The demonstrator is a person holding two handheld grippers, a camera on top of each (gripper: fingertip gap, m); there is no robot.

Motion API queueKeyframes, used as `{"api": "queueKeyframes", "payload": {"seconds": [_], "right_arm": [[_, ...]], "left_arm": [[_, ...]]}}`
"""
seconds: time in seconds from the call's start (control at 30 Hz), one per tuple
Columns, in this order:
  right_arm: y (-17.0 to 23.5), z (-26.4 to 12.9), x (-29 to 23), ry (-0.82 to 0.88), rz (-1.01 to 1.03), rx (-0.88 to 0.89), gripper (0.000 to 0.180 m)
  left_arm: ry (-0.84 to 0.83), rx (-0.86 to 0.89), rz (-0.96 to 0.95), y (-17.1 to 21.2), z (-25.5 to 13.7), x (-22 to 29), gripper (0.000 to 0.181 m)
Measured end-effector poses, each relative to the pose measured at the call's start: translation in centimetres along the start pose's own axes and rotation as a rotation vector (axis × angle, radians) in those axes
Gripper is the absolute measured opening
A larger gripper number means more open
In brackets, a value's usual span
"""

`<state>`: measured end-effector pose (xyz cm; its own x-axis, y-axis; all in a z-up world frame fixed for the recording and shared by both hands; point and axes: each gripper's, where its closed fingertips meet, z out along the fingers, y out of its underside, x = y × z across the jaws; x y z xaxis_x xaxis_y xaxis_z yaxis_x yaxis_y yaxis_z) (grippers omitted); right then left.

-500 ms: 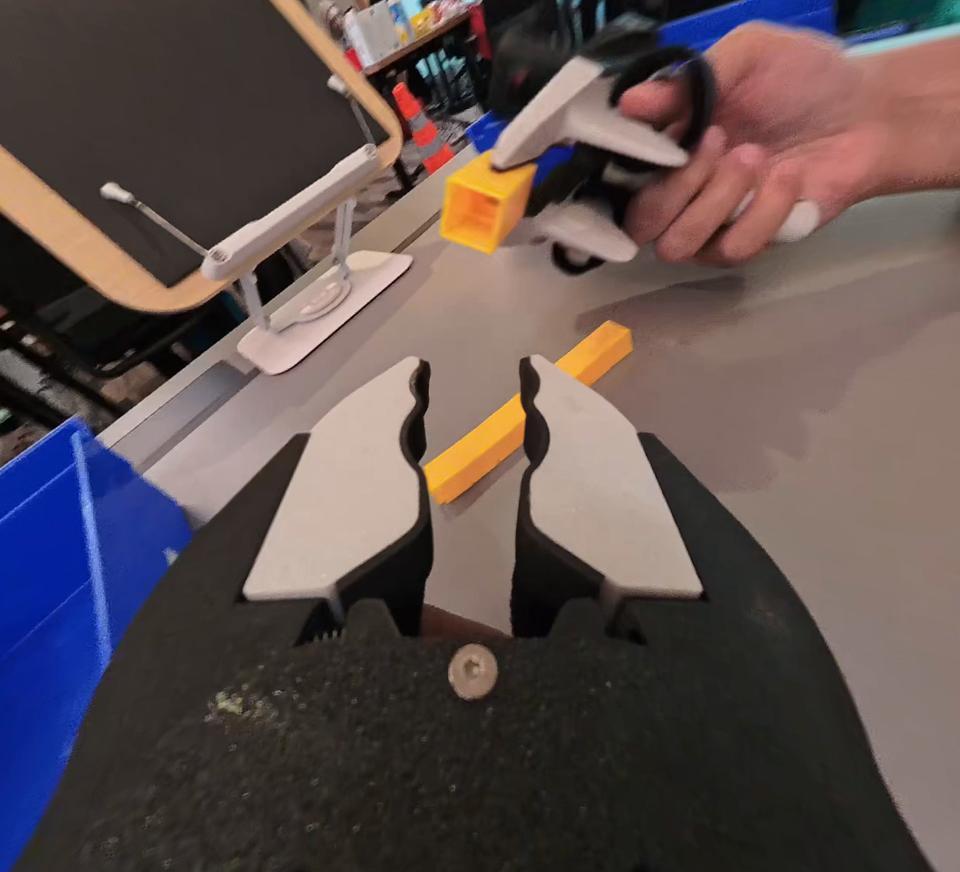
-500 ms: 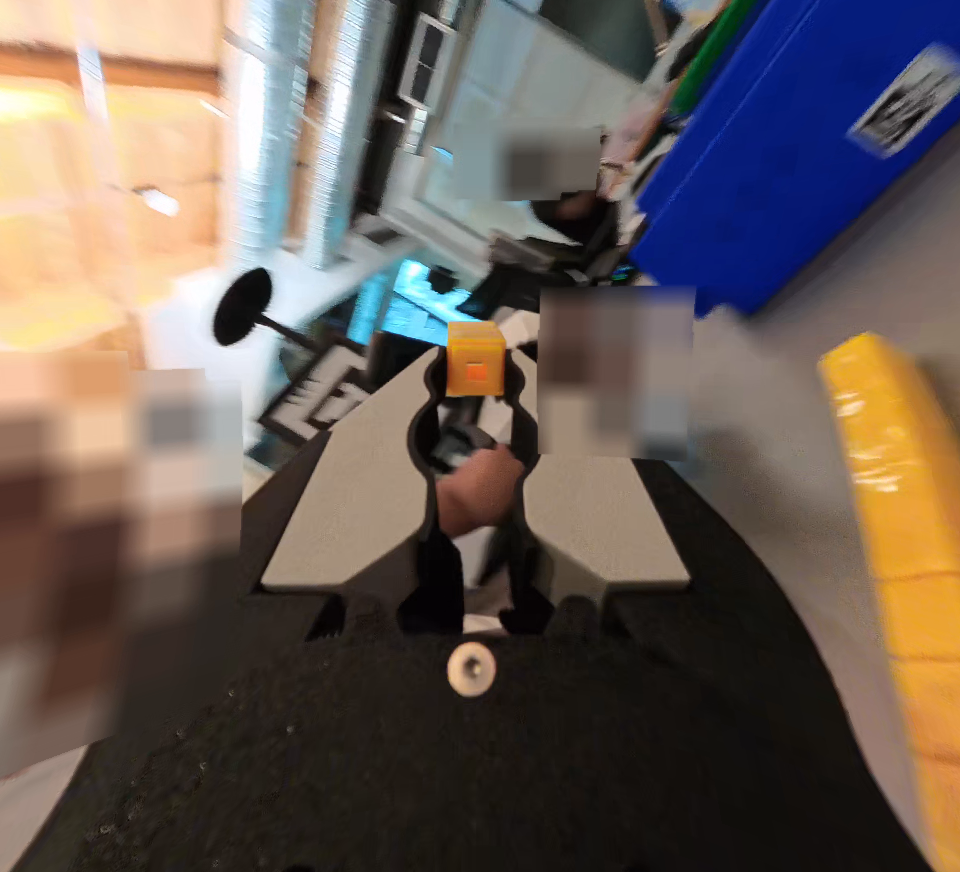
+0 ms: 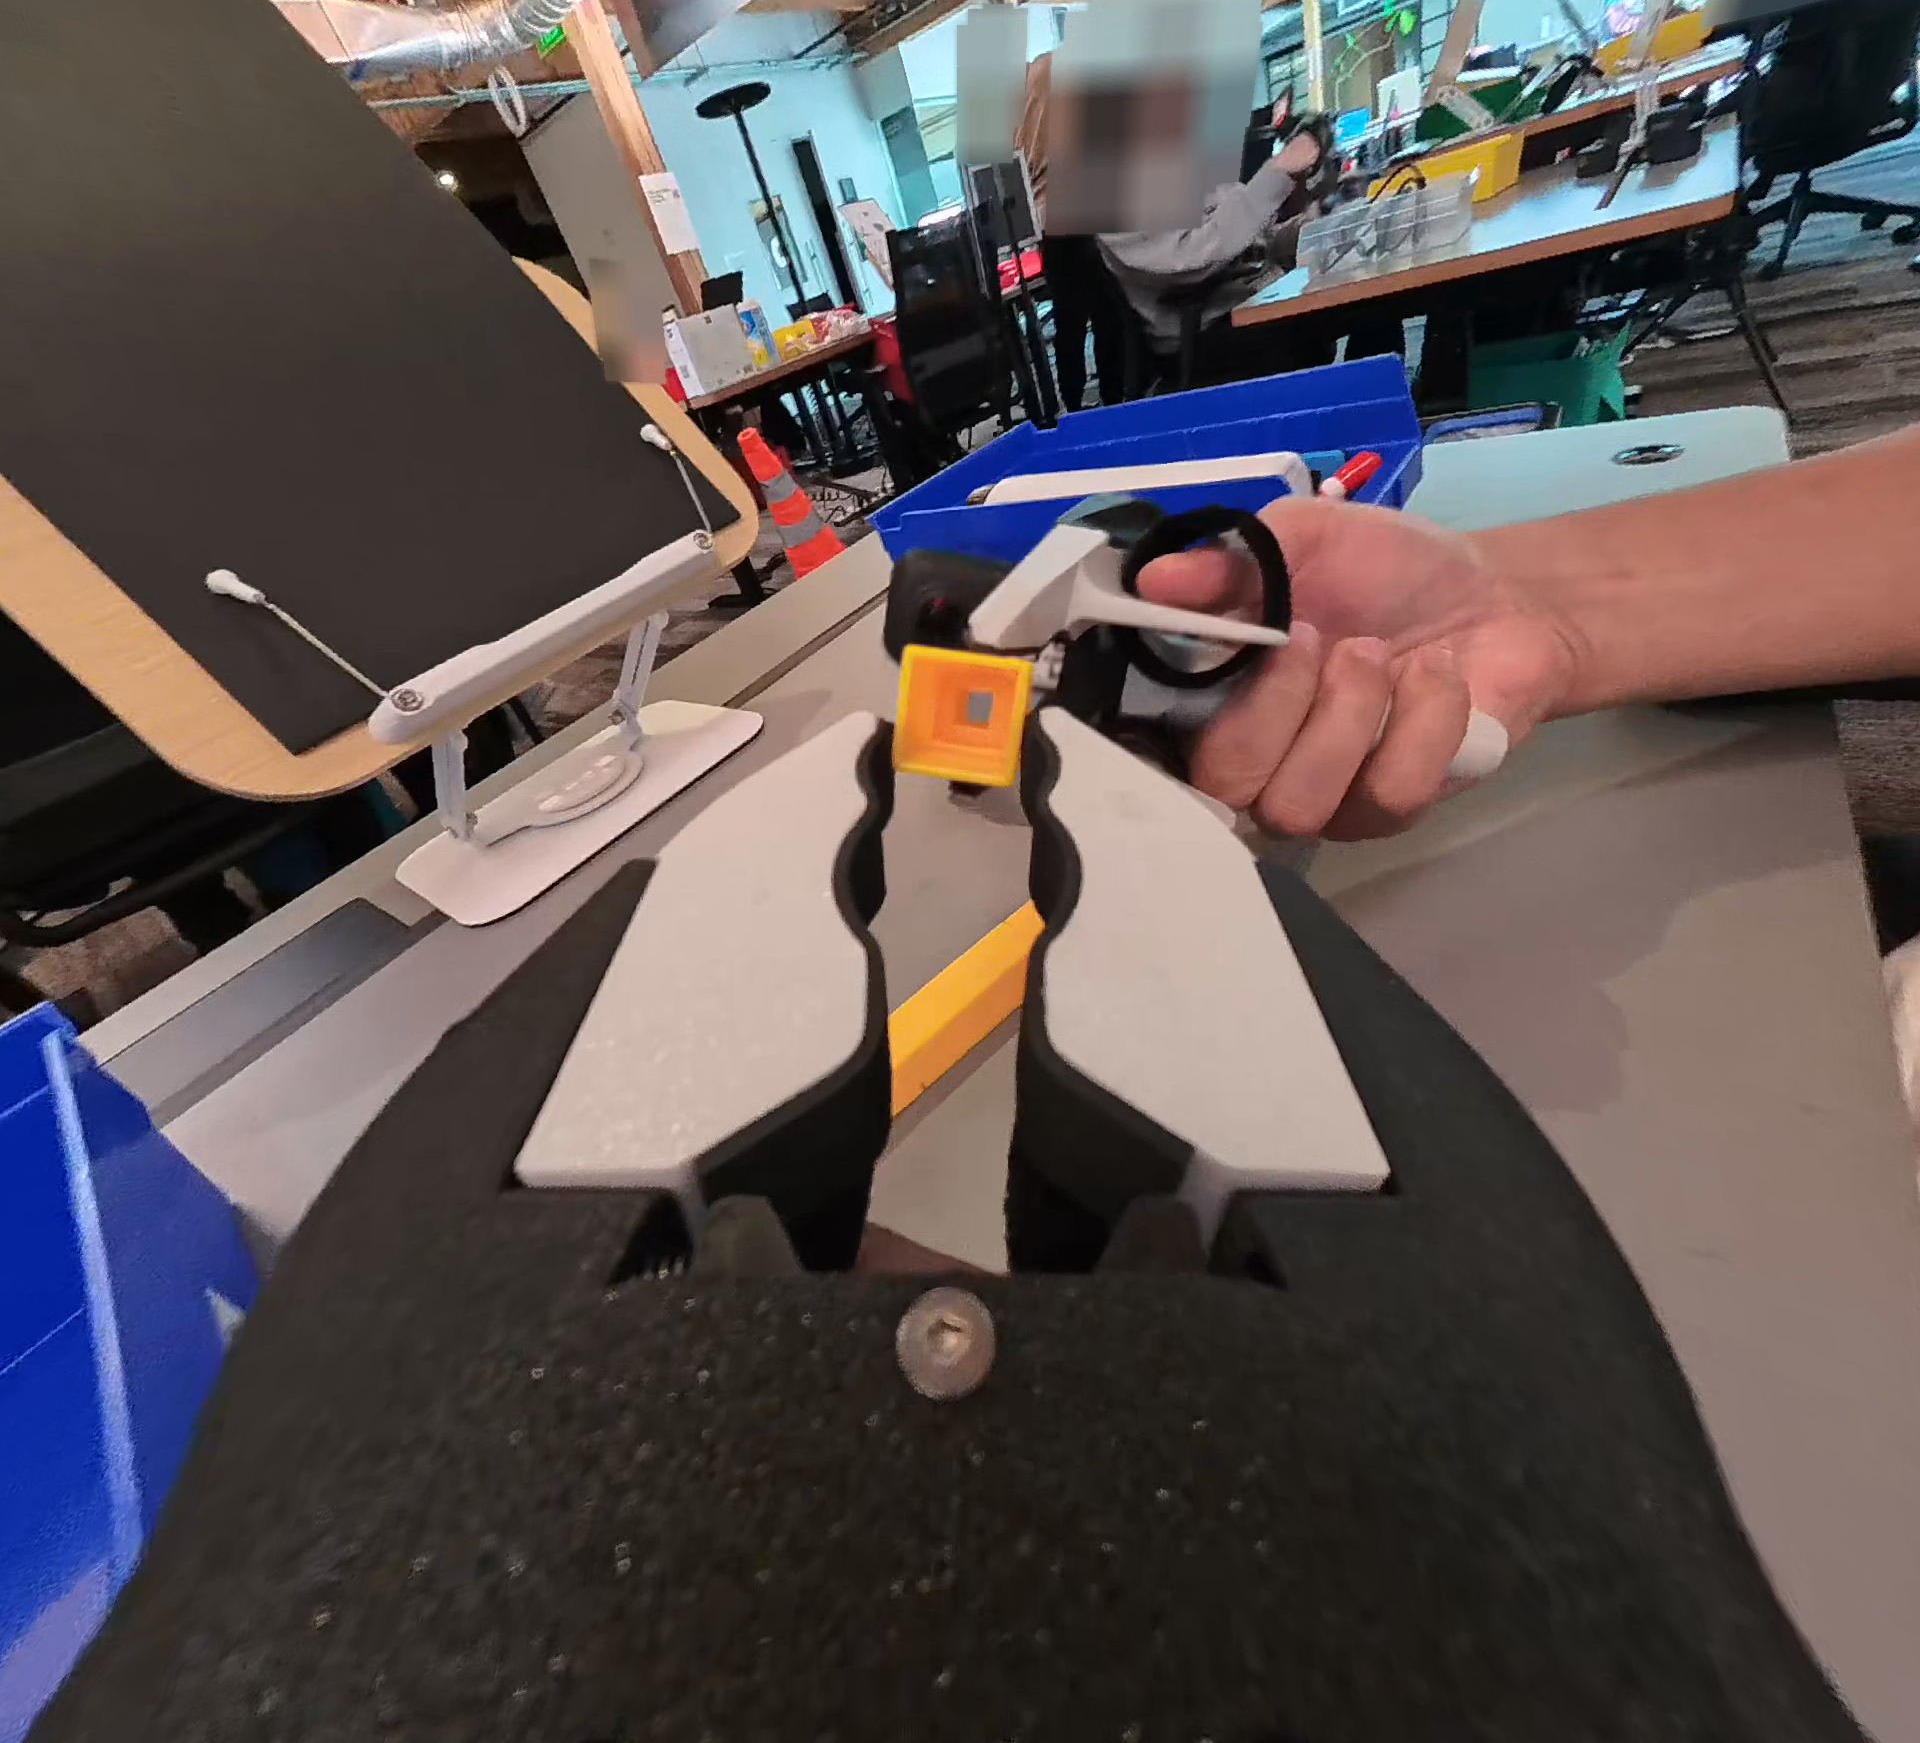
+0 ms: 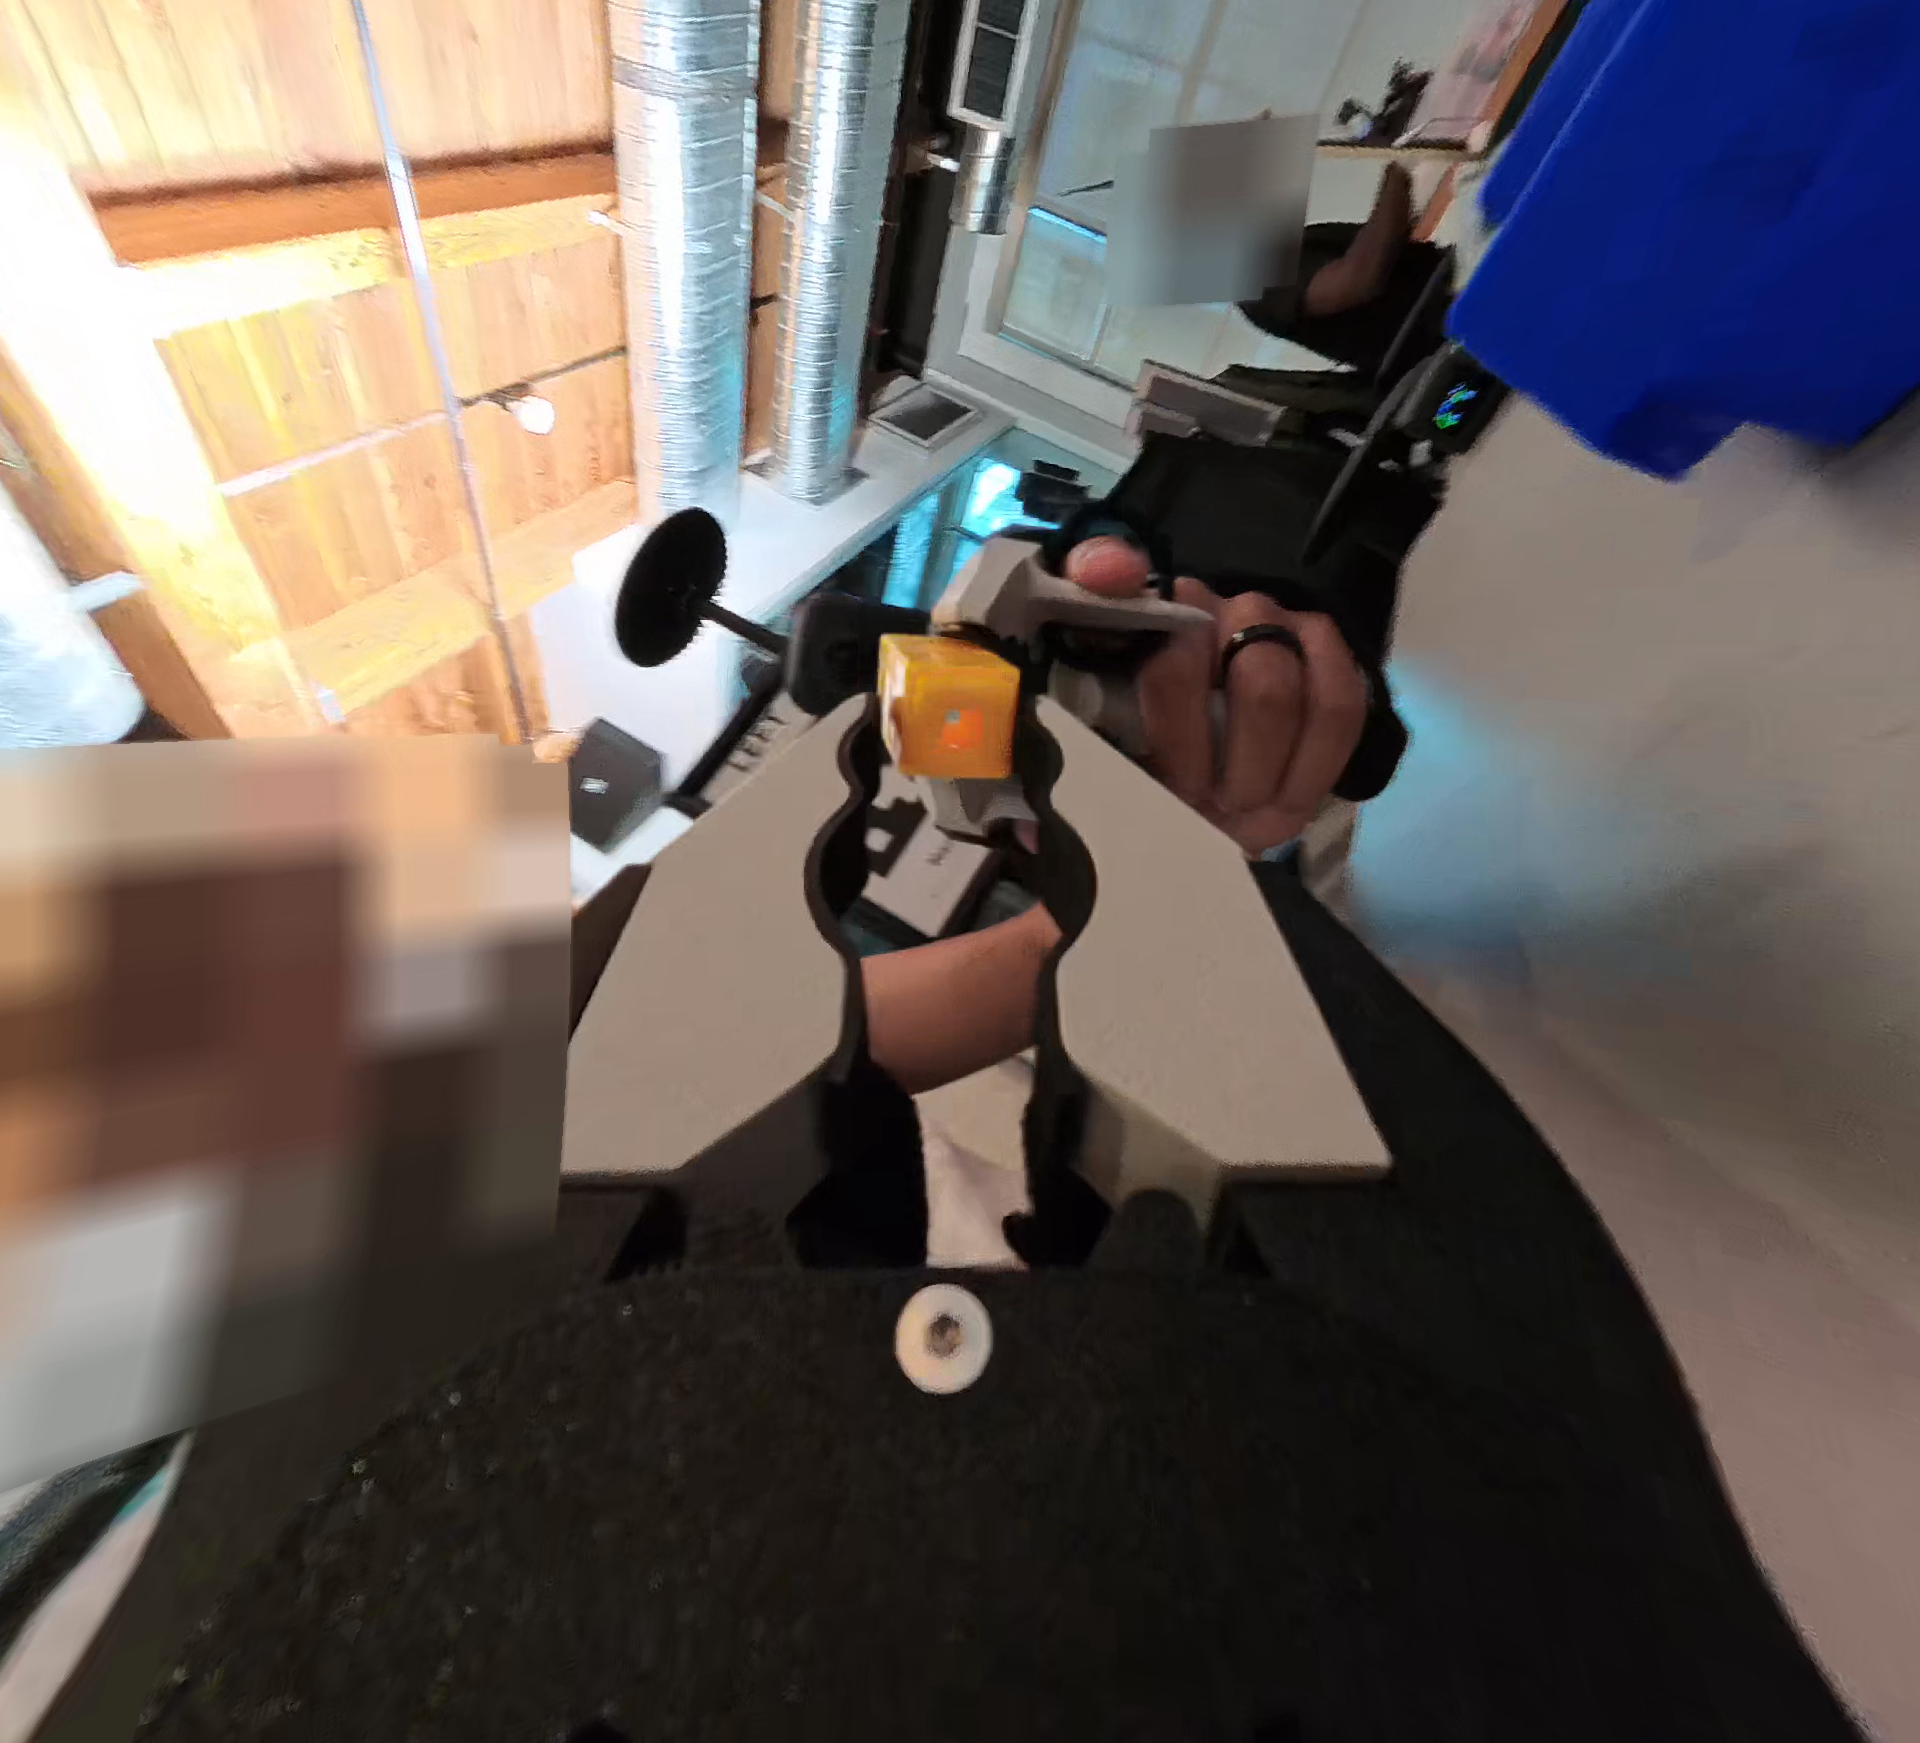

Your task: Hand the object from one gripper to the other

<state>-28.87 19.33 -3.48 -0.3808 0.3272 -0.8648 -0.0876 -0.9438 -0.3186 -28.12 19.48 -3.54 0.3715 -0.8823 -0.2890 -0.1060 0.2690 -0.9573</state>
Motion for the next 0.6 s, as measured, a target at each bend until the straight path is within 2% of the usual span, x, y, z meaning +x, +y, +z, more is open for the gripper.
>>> {"api": "queueKeyframes", "payload": {"seconds": [0.1, 0.27, 0.4, 0.5, 0.53, 0.6], "right_arm": [[-1.0, -1.4, 1.4, 0.207, -0.161, -0.01, 0.049], [-2.9, -2.9, 3.1, 0.65, -0.604, -0.042, 0.083], [-1.8, -1.4, 4.4, 0.791, -0.781, -0.148, 0.086], [-2.1, -1.5, 5.3, 0.859, -0.848, -0.146, 0.086], [-1.9, -1.6, 5.5, 0.868, -0.845, -0.161, 0.083], [-1.6, -1.6, 5.7, 0.865, -0.849, -0.189, 0.061]], "left_arm": [[-0.086, -0.059, 0.053, 0.6, -0.1, -1.6, 0.022], [-0.233, -0.26, 0.404, 3.1, -0.4, -3.3, 0.022], [-0.232, -0.325, 0.552, 4.2, 0.4, -2.2, 0.023], [-0.228, -0.344, 0.608, 4.5, 0.6, -1.6, 0.023], [-0.23, -0.344, 0.611, 4.5, 0.7, -1.6, 0.023], [-0.228, -0.349, 0.602, 4.5, 0.7, -1.5, 0.023]]}}
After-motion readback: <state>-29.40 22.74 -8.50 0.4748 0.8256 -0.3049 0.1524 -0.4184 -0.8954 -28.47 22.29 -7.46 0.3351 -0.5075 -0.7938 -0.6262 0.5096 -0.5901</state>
